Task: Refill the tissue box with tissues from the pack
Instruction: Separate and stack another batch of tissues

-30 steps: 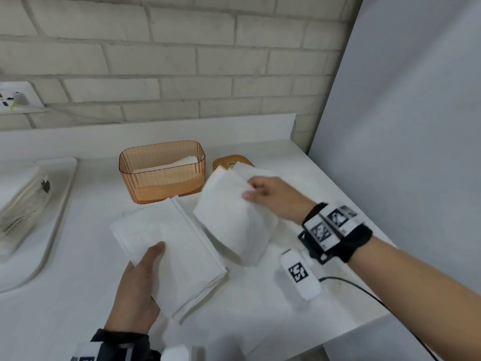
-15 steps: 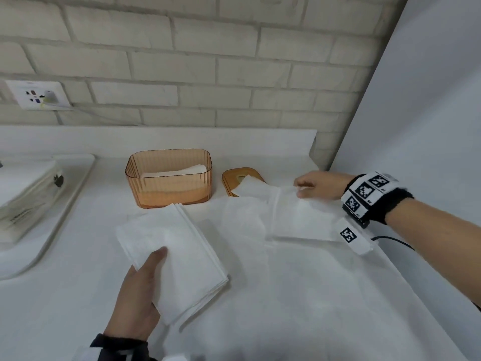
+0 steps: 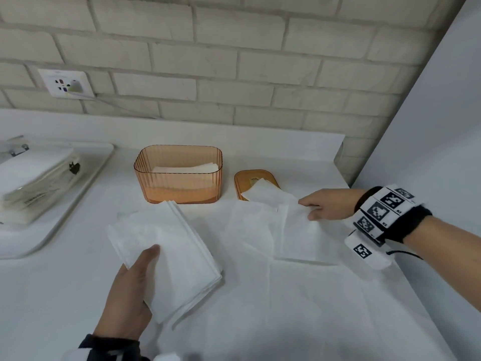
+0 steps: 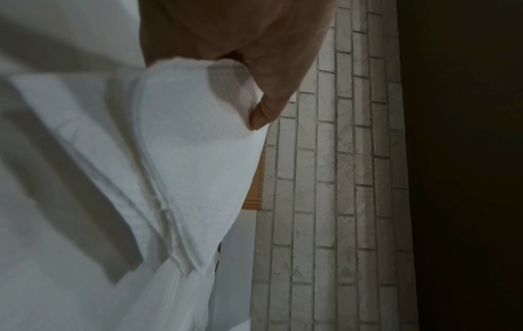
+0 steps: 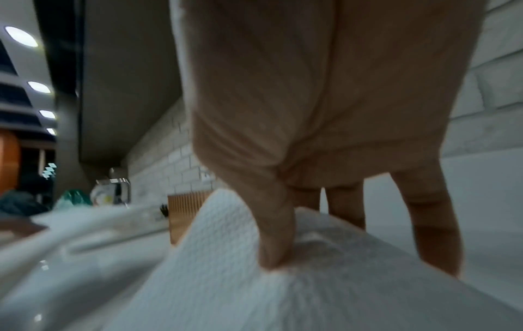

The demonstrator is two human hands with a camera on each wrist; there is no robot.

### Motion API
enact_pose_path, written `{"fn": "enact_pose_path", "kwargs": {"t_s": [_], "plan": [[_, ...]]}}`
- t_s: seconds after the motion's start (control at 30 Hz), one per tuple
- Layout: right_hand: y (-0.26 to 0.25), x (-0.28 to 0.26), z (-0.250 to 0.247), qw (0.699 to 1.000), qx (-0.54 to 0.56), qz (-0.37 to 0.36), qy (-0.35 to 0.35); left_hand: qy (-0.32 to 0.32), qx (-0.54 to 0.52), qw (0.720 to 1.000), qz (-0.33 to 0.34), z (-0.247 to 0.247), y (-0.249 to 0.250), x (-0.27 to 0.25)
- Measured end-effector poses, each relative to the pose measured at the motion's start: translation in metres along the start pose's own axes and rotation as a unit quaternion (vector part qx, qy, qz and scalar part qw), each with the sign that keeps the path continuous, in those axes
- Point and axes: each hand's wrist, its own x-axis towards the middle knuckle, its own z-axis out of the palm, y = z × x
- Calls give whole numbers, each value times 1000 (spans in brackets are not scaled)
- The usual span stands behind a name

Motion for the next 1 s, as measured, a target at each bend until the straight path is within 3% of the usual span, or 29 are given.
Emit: {"fn": "enact_pose_path", "kwargs": {"t_s": [0.1,0.2,0.3,0.47,0.6,0.8,1.0], "plan": [[1,-13,-20,997,0,1,-71,8,-9,1000,-6,6,1,5],[0,0,-6,993,-62,19,-103,-8,-4,1000,-6,16,0,9],[3,22,24,993,-105,0,-52,-17,0,1000,-9,23,-1,11],[12,30,48,998,-33,21,39,-6,-3,1000,-11,21,-3,15],[16,25,55,994,58,81,51,-14,10,1000,-14,22,-4,12],[22,13,47,989,88,56,108,-29,9,999,-24,25,-5,13],[18,0,45,993,68,62,73,-50,-3,998,-30,28,-4,10]]}}
